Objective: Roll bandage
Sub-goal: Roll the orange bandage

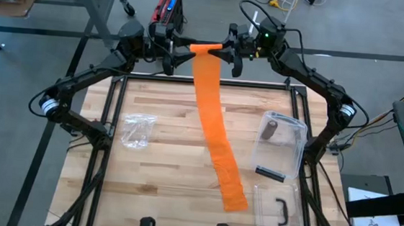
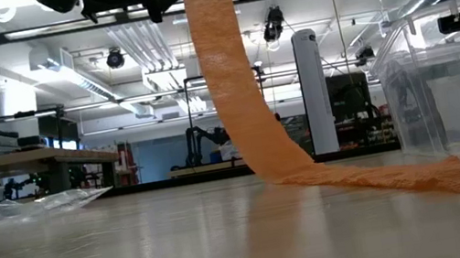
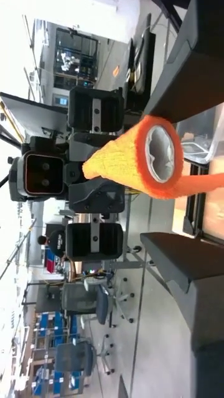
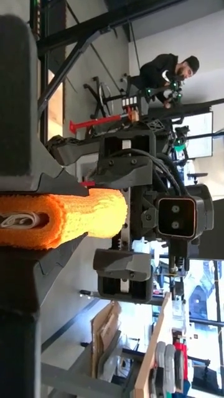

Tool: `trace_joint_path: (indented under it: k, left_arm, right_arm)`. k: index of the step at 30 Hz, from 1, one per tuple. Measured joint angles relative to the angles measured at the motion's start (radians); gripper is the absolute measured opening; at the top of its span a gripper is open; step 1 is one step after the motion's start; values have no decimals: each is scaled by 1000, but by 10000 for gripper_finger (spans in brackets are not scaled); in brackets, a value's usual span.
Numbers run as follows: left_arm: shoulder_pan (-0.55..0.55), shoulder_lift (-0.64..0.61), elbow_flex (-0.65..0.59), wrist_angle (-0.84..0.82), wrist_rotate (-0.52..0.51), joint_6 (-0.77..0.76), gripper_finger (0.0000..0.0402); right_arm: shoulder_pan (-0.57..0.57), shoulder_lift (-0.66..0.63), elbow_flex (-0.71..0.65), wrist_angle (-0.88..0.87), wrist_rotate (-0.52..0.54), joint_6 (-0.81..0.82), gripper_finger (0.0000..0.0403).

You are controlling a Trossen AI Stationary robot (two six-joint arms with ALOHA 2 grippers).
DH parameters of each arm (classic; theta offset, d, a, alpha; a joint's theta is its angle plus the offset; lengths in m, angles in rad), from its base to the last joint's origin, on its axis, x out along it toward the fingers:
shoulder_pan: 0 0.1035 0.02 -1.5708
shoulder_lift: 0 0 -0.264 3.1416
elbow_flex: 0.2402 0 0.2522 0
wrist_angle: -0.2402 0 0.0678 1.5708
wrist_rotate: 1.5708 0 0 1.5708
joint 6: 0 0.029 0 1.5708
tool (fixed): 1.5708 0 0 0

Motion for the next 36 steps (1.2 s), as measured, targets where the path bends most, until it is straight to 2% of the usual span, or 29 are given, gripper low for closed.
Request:
trace_joint_path:
  k: [7,18,25,31,36]
  left_arm:
    - [-2,8,-1,24,-11,28,311]
    - [-11,34,-1,67,2,15,277]
    - [-16,34,-1,144,68,-95,275]
    - [-29,37,-1,148,23,-119,284]
    - [-29,49,-1,148,-2,-120,254]
  right_arm:
    - [1,0,0,9,-7,1,53]
    - [1,-2,0,1,-3,0,49]
    - [1,-1,0,-4,-4,0,49]
    - [1,-1,0,-1,0,0,50]
    - [0,0,0,-1,4,2,49]
